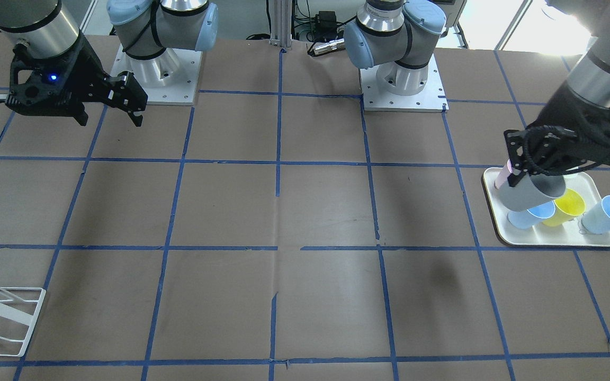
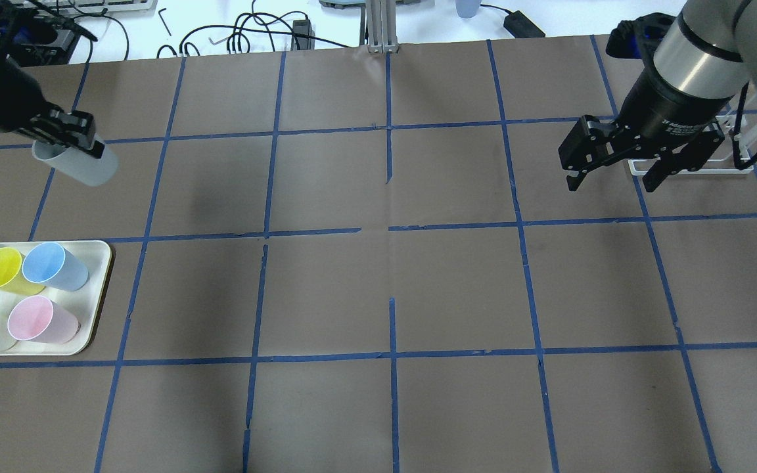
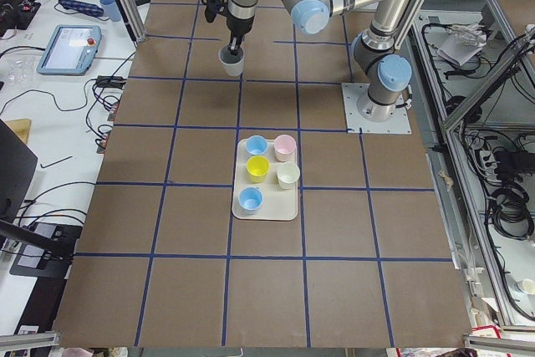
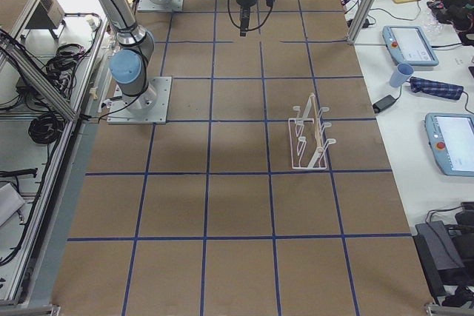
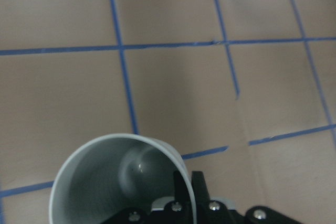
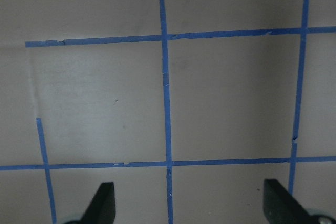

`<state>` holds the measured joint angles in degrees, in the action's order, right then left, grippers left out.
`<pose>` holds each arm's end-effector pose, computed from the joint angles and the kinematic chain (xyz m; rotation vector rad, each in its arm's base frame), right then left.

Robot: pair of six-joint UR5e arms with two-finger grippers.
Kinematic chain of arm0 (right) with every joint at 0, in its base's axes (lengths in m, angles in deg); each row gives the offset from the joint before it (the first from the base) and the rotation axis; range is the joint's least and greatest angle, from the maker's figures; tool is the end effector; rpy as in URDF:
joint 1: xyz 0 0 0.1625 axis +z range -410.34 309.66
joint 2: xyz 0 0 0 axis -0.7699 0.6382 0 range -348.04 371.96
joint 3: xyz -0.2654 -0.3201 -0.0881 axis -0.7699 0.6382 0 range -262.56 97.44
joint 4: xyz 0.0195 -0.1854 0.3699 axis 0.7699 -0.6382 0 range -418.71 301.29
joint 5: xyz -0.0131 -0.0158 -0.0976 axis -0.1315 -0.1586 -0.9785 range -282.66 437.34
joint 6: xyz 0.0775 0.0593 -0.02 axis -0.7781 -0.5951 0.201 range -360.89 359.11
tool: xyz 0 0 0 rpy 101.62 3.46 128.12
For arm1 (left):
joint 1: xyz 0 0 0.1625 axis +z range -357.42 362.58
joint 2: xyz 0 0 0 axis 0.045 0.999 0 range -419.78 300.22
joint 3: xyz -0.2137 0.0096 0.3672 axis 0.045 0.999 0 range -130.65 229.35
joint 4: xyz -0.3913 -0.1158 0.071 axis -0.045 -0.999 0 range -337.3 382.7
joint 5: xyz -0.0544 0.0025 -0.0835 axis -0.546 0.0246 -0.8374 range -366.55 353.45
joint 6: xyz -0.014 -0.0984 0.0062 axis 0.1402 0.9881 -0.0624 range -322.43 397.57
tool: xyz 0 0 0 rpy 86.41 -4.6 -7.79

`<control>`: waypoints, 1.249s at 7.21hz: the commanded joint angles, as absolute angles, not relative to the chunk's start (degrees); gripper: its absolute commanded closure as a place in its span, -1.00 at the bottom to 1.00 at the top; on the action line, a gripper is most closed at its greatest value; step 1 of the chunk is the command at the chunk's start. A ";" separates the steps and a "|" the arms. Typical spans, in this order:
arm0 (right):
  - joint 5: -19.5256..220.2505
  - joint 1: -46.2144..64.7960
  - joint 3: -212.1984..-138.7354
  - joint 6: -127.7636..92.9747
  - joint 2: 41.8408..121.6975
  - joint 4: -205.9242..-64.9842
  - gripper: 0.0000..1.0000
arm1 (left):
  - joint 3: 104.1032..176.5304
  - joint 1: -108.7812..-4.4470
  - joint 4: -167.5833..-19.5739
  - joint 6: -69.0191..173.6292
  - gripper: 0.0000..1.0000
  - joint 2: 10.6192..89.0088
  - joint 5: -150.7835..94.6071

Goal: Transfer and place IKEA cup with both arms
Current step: 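Lower the cup onto the tray of colored cups with the left gripper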

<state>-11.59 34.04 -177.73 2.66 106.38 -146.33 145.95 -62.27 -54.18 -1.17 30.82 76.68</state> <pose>0.0901 -0.4646 0.4762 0.0570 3.1169 0.0825 0.0825 -0.5168 0.4502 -0.3746 -3.0647 0.2319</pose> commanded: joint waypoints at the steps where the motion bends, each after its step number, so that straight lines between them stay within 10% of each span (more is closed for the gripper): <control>1: -13.80 34.64 -175.21 2.01 106.27 -146.60 -1.00 | 144.97 -50.38 -53.42 -19.81 1.00 34.16 82.38; 9: -11.43 39.04 -171.24 0.42 103.81 -150.82 -1.00 | 152.44 -25.99 -42.79 -46.35 1.00 41.89 81.87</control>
